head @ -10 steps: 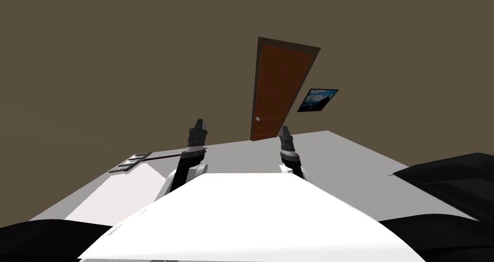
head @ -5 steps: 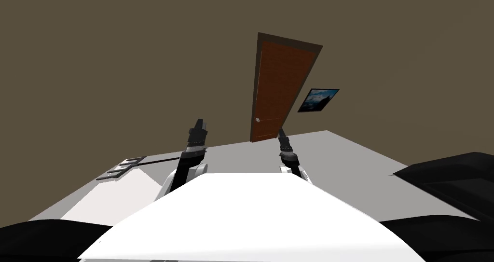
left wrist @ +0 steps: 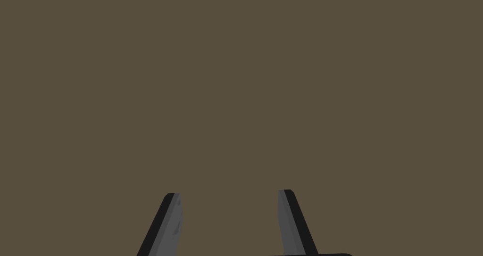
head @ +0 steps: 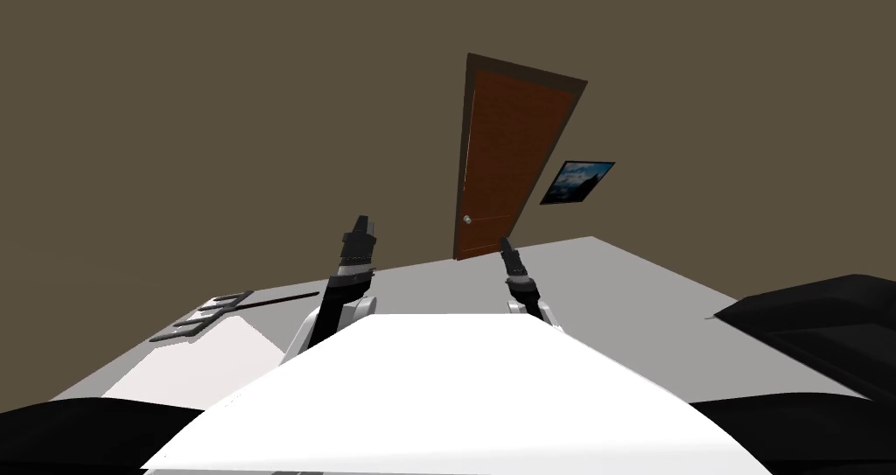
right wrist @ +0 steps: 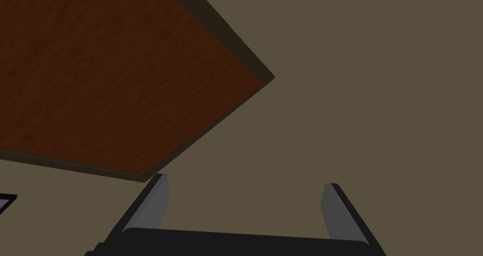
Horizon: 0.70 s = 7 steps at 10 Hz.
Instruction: Pull the door open
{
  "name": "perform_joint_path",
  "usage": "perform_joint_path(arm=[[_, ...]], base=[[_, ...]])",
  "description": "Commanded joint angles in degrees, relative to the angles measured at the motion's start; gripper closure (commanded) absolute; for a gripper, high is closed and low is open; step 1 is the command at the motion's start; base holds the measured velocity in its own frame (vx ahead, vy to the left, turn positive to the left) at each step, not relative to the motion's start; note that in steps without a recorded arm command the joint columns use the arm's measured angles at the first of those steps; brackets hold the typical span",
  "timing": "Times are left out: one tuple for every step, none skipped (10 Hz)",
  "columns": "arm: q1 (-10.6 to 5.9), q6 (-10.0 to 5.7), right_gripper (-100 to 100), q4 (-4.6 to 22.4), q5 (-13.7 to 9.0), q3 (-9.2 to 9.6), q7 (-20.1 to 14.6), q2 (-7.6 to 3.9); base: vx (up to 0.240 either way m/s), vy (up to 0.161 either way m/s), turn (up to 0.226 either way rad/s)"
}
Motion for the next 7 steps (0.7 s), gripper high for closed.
perform_joint_path(arm=[[-0.57,-1.12,-100,2.3,0.9,-0.75,1.0,-0.42],[-0.97,-1.61,-100,3.6,1.5,-1.14,1.6,-0.63],[-1.37,-2.11,-100,4.9,2.1,-1.53,2.2,-0.84],[-1.78,-2.62,-100,6.2,2.7,-1.92,2.8,-1.06],[-2.21,-3.15,-100,7.6,3.3,-2.34,3.4,-1.27],[-2.63,-3.68,-100,9.0,4.0,-2.75,4.0,-1.48],[-3.06,-4.21,-100,10.4,4.6,-3.16,4.6,-1.7]], base=[[0.103,0.008,-0.027],[0.101,0.018,-0.025],[0.1,0.019,-0.039],[0.09,0.019,-0.039],[0.098,0.016,-0.033],[0.099,0.013,-0.034],[0.092,0.019,-0.037]])
